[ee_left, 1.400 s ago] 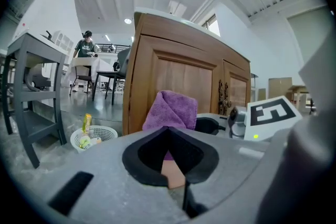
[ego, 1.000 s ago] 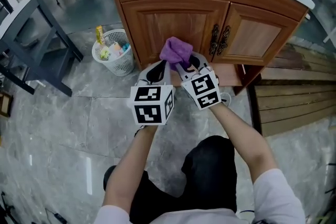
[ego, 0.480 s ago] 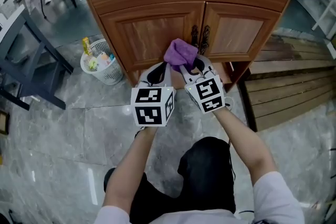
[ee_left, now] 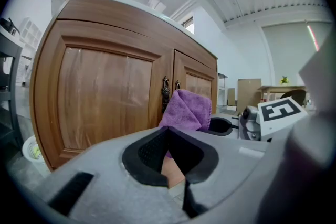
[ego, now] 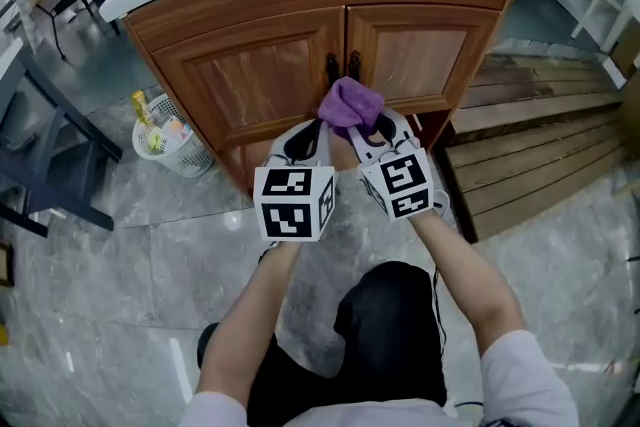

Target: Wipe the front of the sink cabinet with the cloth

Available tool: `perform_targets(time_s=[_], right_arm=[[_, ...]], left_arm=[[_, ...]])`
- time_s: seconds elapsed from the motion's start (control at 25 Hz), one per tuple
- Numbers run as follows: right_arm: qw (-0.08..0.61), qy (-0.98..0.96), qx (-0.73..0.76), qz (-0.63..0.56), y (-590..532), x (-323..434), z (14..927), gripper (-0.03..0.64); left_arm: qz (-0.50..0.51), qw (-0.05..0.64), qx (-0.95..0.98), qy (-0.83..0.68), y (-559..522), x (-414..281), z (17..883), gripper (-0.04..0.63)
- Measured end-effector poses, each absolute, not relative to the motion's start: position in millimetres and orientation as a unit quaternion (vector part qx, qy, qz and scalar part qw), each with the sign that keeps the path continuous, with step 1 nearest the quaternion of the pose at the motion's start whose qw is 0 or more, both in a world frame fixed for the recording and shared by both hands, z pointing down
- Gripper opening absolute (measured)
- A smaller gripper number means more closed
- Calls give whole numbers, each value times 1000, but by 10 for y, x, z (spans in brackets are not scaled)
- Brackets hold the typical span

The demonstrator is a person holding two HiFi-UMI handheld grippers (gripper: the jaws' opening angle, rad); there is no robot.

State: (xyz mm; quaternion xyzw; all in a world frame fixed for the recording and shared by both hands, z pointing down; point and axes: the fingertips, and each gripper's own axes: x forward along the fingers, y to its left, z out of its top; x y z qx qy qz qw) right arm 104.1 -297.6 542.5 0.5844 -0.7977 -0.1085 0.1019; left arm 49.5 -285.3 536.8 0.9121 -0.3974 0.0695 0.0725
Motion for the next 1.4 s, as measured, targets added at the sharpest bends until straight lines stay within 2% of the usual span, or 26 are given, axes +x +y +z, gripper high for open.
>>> perform_targets(time_s=[1.4], right_arm=[[127, -695, 703, -74, -2921, 2798, 5488, 77]], left_arm=[[80, 68, 954, -280, -2693, 1939, 5514, 3]])
